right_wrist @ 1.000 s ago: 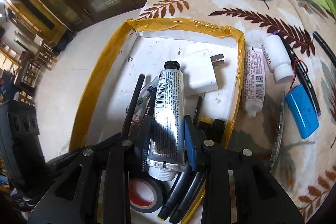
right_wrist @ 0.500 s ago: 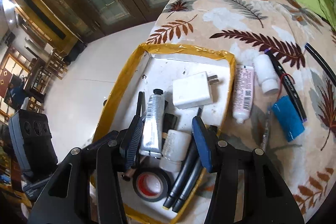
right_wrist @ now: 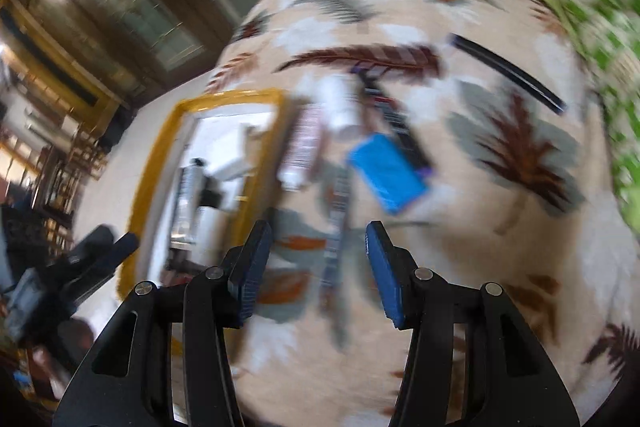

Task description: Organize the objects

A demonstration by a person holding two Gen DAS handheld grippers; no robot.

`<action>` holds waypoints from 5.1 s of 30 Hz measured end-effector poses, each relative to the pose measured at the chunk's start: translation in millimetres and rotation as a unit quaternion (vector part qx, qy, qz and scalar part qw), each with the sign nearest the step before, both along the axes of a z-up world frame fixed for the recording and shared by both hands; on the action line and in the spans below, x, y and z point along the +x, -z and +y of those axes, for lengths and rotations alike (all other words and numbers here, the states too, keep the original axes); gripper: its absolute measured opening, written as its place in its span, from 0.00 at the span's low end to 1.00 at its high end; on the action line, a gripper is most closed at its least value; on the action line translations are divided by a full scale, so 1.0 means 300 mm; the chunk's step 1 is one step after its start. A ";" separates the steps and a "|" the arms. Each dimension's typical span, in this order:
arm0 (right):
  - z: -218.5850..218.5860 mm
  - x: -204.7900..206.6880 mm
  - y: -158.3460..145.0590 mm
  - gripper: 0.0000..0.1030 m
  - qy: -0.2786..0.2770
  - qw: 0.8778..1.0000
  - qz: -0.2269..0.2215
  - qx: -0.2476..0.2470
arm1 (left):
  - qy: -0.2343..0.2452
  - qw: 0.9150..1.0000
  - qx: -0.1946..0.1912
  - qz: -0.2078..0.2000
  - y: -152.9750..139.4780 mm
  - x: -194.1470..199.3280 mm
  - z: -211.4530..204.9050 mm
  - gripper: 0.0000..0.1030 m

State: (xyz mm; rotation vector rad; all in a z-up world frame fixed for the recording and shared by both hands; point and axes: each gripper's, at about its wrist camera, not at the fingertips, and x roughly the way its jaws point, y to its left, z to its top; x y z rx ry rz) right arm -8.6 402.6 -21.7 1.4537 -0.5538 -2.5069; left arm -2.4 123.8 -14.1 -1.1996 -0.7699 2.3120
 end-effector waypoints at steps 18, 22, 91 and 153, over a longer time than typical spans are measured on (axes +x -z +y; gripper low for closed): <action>0.018 -0.189 0.108 0.48 -0.042 0.997 0.018 0.068 | 0.068 0.996 -0.062 -0.002 0.077 0.040 0.207 0.67; 0.005 -0.233 0.157 0.49 -0.061 0.995 0.003 0.074 | 0.070 0.996 -0.063 -0.004 0.080 0.037 0.210 0.67; -0.102 0.073 0.054 0.35 -0.035 0.999 -0.028 -0.005 | -0.049 0.997 0.002 -0.059 0.097 -0.014 -0.188 0.07; -0.051 0.049 0.243 0.78 -0.092 0.978 -0.024 0.186 | 0.006 0.995 -0.068 0.066 -0.058 0.113 0.089 0.77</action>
